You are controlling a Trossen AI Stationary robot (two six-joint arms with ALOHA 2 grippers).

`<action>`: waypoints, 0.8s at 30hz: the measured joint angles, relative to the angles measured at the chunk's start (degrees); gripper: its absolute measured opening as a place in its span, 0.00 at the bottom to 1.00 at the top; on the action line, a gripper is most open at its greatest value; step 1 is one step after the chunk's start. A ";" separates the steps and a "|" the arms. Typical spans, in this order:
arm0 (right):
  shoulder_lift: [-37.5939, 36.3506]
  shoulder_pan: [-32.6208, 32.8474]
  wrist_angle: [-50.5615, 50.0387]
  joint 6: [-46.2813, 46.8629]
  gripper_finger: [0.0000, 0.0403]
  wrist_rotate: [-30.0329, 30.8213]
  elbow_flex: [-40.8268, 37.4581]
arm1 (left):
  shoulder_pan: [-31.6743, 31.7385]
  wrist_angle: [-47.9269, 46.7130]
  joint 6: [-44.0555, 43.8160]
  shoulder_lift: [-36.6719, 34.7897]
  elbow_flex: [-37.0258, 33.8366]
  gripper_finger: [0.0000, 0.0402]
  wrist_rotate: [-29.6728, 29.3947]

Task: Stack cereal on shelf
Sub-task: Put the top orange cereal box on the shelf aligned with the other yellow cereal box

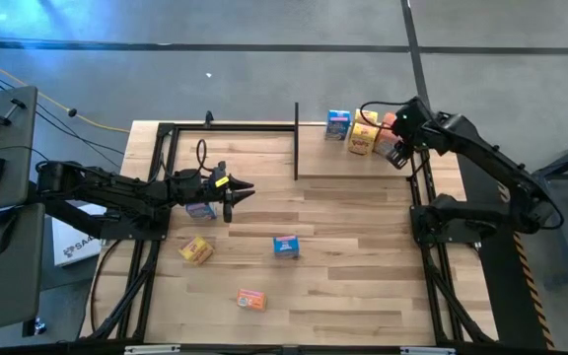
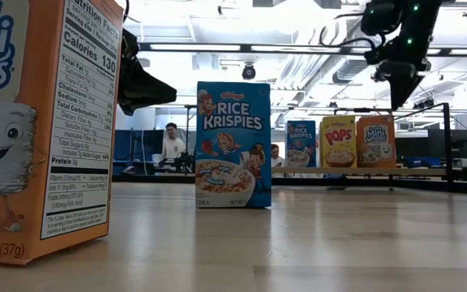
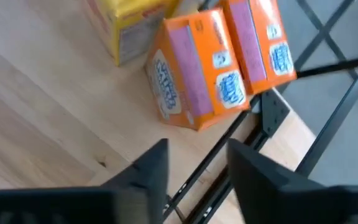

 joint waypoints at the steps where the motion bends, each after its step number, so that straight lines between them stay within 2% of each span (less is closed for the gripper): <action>1: 0.35 0.00 -0.24 0.78 0.26 0.44 -0.09 | 0.00 0.00 0.00 0.00 0.00 0.22 0.00; 5: 2.07 0.00 -0.13 2.20 0.11 0.70 -0.10 | 0.00 0.00 -0.02 0.00 0.00 0.22 0.00; 8: 3.63 0.00 0.64 2.90 0.05 0.46 -0.10 | 0.00 -0.01 -0.01 0.00 0.00 0.22 0.00; 15: 6.40 -0.02 2.21 3.73 0.05 2.34 -0.10 | 0.00 -0.04 0.02 0.00 0.00 0.22 0.00; 24: 5.93 0.31 2.67 4.14 0.05 3.52 -0.12 | 0.00 -0.07 -1.15 0.02 0.00 0.22 0.00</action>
